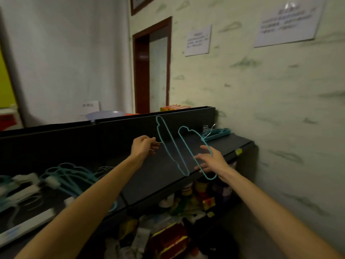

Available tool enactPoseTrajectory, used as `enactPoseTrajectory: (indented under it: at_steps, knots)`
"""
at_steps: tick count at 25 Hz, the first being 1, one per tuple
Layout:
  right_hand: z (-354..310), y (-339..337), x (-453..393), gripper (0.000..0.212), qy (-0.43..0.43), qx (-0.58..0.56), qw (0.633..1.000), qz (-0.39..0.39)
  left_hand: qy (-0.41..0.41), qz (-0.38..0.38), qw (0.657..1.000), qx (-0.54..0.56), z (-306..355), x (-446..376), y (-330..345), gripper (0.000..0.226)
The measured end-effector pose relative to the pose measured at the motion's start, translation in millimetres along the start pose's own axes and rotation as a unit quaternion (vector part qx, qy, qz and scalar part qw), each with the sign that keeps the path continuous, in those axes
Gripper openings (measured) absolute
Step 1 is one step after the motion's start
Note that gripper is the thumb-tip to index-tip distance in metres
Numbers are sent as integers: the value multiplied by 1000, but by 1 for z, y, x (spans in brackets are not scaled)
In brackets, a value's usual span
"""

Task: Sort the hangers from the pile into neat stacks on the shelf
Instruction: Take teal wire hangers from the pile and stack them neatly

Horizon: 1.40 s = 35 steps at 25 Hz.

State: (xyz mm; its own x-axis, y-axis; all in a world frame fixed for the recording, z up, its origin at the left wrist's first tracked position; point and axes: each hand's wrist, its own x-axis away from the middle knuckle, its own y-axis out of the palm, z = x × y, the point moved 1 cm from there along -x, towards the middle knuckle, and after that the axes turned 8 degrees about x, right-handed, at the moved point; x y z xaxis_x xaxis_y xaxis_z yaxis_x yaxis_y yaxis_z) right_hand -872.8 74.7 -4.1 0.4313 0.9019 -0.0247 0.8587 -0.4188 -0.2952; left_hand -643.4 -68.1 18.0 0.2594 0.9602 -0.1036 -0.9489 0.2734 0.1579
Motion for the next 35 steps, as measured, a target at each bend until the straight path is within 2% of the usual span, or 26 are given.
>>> enactPoseTrajectory:
  at_steps: [3,6,7,9,10,11,15,17,20,25,28,30,32,35]
  knots:
    - [18,-74,-31,37,-21,40,998,50,16,-2,999,-41,-8,-39,57,20]
    - [34,-131,-62,29,-104,165,980,52,21,17,999,-45,-14,-82,102,13]
    - [41,-148,-74,26,-146,248,954,77,19,21,999,-40,-16,-96,114,11]
    - [53,-178,-102,25,-250,433,852,157,9,27,999,-18,-18,-125,139,11]
    - [60,-192,-121,26,-293,488,800,190,7,27,1000,-8,-19,-141,153,11]
    - [65,-203,-141,28,-323,517,764,212,12,26,1000,-6,-19,-156,167,10]
    - [70,-247,-236,35,-393,570,688,218,51,24,998,-20,-6,-222,225,16]
    - [70,-269,-287,40,-417,587,665,198,51,-22,997,-55,4,-250,255,24]
    - [75,-299,-357,46,-424,605,663,120,101,-78,969,-210,1,-283,303,24]
    - [84,-322,-452,31,-403,603,688,-19,74,-100,865,-486,-67,-313,369,22]
    - [93,-320,-506,31,-431,587,681,-78,72,-54,807,-584,-101,-322,401,33]
    - [96,-314,-538,33,-451,579,669,-118,29,-28,771,-635,-110,-332,414,43]
    - [105,-307,-564,35,-458,569,666,-152,-19,-15,762,-647,-117,-337,423,36]
    - [117,-295,-585,34,-432,555,679,-209,-36,6,733,-679,-120,-336,436,25]
